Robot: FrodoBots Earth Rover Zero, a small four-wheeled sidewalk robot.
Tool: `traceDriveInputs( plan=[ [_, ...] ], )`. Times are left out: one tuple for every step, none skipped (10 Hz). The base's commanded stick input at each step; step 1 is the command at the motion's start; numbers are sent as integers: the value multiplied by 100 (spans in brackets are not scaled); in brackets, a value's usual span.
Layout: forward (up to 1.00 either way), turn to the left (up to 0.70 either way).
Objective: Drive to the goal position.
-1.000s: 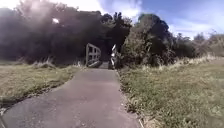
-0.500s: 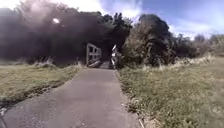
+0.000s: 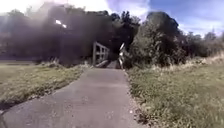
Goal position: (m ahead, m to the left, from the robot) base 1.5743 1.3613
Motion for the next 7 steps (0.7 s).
traceDriveInputs(
  plan=[
    [100, 30],
    [100, 3],
    [100, 0],
    [90, 0],
    [31, 0],
    [0, 0],
    [0, 0]
  ],
)
